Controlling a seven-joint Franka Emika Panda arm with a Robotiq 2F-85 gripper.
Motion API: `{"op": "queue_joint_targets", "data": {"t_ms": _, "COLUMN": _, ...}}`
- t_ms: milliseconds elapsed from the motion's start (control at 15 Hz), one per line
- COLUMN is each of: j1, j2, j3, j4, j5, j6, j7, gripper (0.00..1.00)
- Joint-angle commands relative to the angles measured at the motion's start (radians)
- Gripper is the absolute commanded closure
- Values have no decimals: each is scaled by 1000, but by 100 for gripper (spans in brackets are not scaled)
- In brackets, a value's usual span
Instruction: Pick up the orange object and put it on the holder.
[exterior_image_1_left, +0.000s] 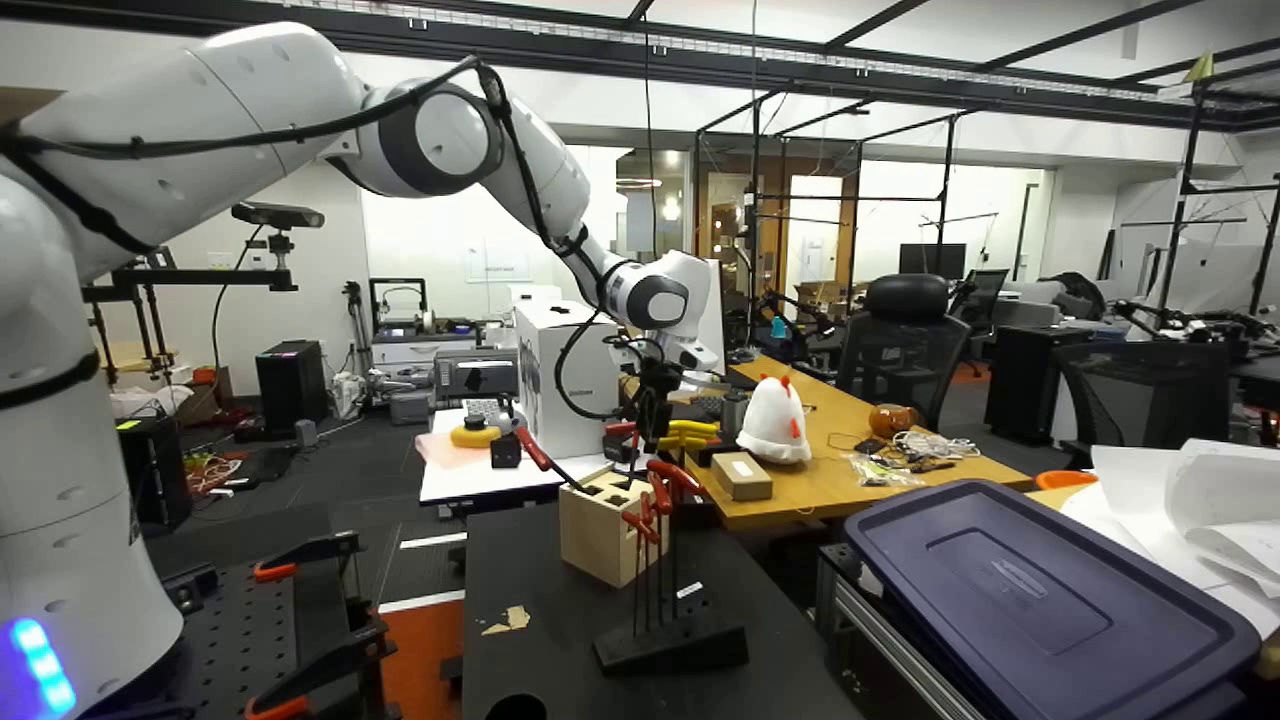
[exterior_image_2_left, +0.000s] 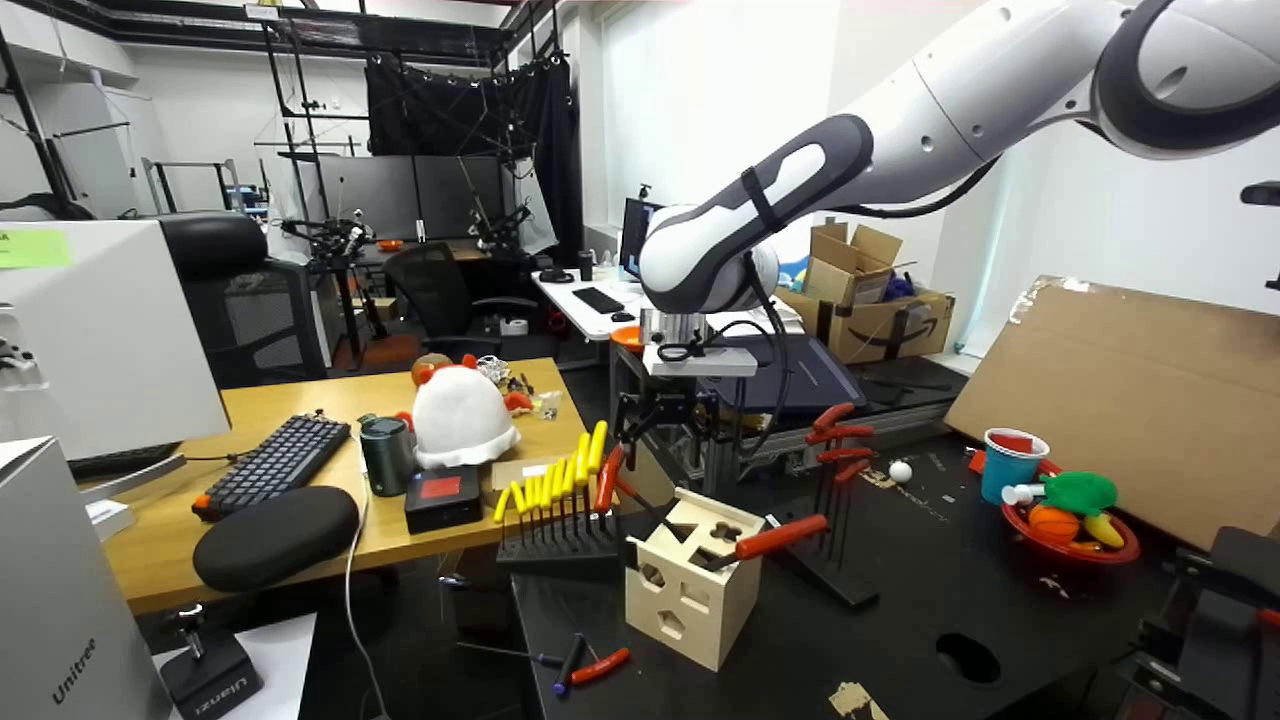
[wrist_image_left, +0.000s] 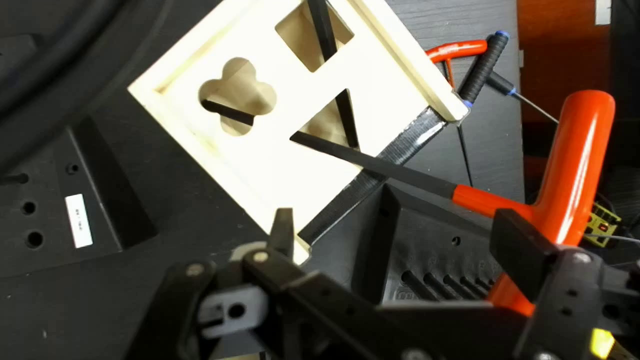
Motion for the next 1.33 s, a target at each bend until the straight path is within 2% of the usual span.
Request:
{"op": "queue_joint_targets", "data": {"t_ms": 0, "j1": 12, "j2": 51, "j3": -4, "j4": 102, "j5": -4, "j6": -60, "j7": -5, "gripper": 0}}
{"op": "queue_joint_targets", "data": {"t_ms": 400, "j1": 37, "j2": 48, "j3": -30, "j4": 178, "j5": -39, "j6": -138, "j7": 24, "gripper": 0}}
{"op": "queue_joint_targets", "data": {"t_ms": 867, "j1": 52, "j2": 117, "j3": -10, "j4": 282, "j5": -32, "j6": -210, "j7": 1, "gripper": 0}}
{"op": "queue_joint_targets", "data": {"t_ms": 1267, "j1": 66, "j2": 189, "j3": -6, "j4": 368, "j5": -39, "j6": -222, "j7": -8, "gripper": 0}}
